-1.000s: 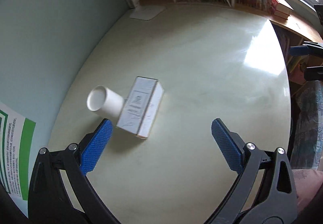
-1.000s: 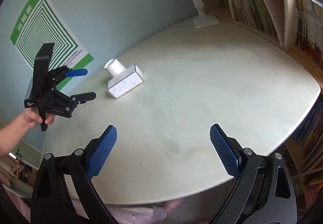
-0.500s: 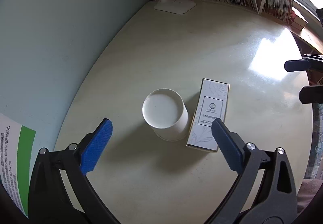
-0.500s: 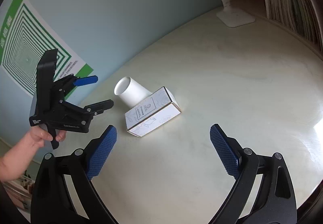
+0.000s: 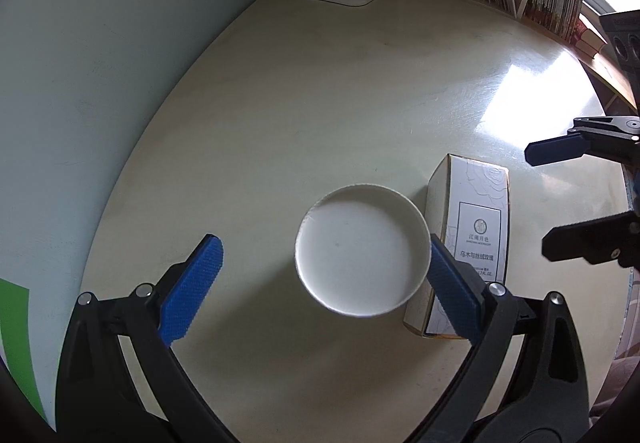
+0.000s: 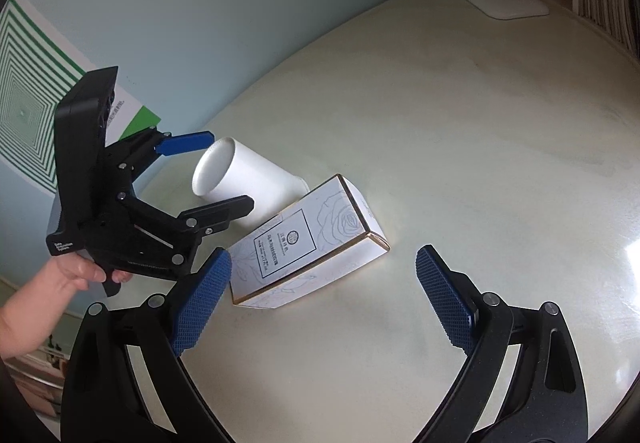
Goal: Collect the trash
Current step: 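Grasp the white paper cup with the left tool while the right tool grasps the white perfume box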
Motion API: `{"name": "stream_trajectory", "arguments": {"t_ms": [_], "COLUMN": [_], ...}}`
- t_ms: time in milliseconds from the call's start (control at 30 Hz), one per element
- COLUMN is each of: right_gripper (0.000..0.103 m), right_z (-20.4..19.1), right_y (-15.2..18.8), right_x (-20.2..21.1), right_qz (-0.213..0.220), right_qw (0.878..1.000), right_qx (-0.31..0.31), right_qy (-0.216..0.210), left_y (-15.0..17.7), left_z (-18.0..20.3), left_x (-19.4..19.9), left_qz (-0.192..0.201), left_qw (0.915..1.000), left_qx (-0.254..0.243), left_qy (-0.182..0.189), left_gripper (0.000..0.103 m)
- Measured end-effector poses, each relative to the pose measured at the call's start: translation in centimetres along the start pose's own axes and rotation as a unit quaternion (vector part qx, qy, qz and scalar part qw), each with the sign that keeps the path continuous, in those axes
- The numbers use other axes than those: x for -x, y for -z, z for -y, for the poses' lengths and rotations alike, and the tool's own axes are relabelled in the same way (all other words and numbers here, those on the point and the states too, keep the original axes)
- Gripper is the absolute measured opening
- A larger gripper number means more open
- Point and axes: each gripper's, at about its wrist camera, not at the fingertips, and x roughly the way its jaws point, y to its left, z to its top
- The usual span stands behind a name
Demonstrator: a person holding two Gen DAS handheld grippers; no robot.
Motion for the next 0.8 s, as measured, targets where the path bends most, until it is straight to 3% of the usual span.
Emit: {"name": "stream_trajectory", "arguments": {"t_ms": [267,367,433,800], "right_gripper": [0.093,0.093,0.093,0.093], "right_z": [-0.3,-0.3,-0.4,-1.2], "right_y": [-1.0,-1.1,-1.0,0.2], "right_x": [-2.4,-2.8,-2.9,-3.1], "right_qz": [-0.020,-0.023,-0.029,-0.056], "right_qw": [1.000,1.000,1.000,0.998], "right_qx": [0.006,-0.002,-0.002,-0.028], "right_qy": [0.002,0.003,0.006,0.006], "left_y": [-0.4,-0.4,-0.3,1.7], "left_z": [-0.2,-0.4,-0.4,-1.5], "left_x": [-1.1,-1.6,-2.0,-1.5], "left_qz": [0.015,0.018,0.014,0.023], "left_qw": [0.9999,0.9997,0.9995,0.9996], "left_qx": [-0.003,-0.006,-0.009,-0.003], "left_qy": [0.006,0.018,0.025,0.014], "left_gripper": [0.094,0.076,0.059,0.058]}}
